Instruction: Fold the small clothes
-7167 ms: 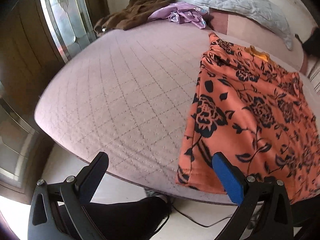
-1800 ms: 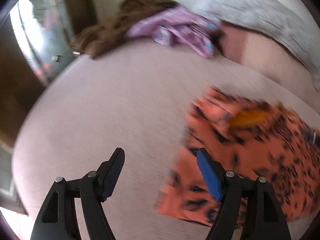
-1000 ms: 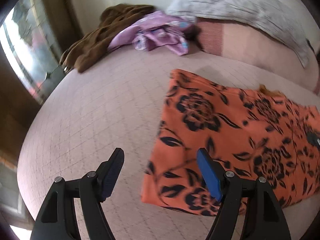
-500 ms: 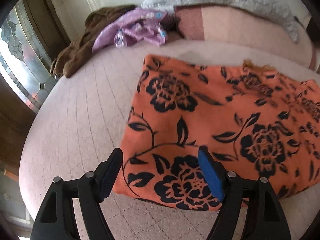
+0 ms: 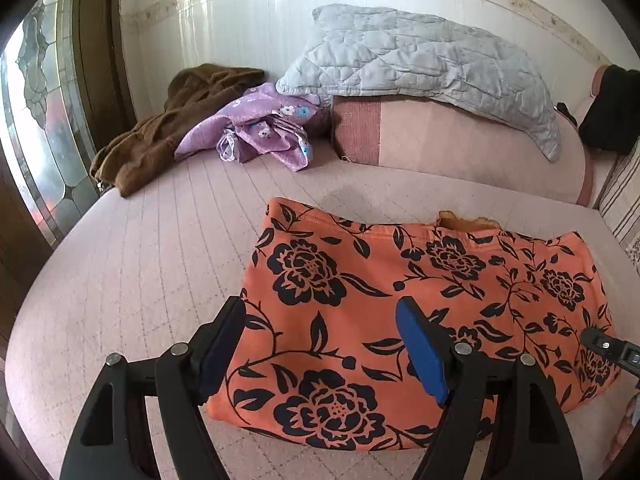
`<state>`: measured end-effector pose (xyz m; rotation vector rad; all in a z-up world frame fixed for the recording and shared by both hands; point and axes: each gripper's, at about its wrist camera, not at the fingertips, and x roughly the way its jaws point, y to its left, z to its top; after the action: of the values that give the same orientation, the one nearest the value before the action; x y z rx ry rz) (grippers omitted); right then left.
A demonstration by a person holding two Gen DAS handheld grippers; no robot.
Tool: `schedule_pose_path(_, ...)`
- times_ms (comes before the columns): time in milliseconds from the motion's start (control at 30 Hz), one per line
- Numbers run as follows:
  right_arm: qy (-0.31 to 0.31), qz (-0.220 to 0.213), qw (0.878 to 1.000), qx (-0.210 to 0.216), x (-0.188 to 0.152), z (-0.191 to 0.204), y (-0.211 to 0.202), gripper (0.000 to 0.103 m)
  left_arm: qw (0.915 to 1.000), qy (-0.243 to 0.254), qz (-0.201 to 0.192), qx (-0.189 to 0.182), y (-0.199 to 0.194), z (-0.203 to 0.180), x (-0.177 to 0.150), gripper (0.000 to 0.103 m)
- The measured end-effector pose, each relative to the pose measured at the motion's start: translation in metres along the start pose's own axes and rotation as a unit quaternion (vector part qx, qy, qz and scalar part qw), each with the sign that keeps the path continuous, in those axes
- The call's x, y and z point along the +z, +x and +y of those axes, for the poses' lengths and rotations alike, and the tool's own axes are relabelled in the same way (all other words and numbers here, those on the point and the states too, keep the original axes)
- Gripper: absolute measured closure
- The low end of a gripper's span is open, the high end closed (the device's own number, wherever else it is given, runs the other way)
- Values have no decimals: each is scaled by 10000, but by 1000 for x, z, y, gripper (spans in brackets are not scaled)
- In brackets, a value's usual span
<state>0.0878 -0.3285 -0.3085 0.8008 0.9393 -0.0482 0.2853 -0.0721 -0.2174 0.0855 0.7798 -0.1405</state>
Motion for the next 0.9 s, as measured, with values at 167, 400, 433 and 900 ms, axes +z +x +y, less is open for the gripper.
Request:
schedule_pose_path(167,-211,638,9977,-59,-5,15,29,56,9997,239,-105,35,-9,0,-5,25)
schedule_pose_path(400,-322,491,9983,71,-14,29,19,52,9990,322,-317,-19,-31,-2,-15,25)
schedule_pose_path(433,-273,449,9985,165,-15,30,14,52,9990,281,-339,-46,-35,-2,-15,25)
schedule_pose_path(900,-507,335,9967,538,-20,57,14,52,9972,-173,-3,-724,-37,-39,-18,19)
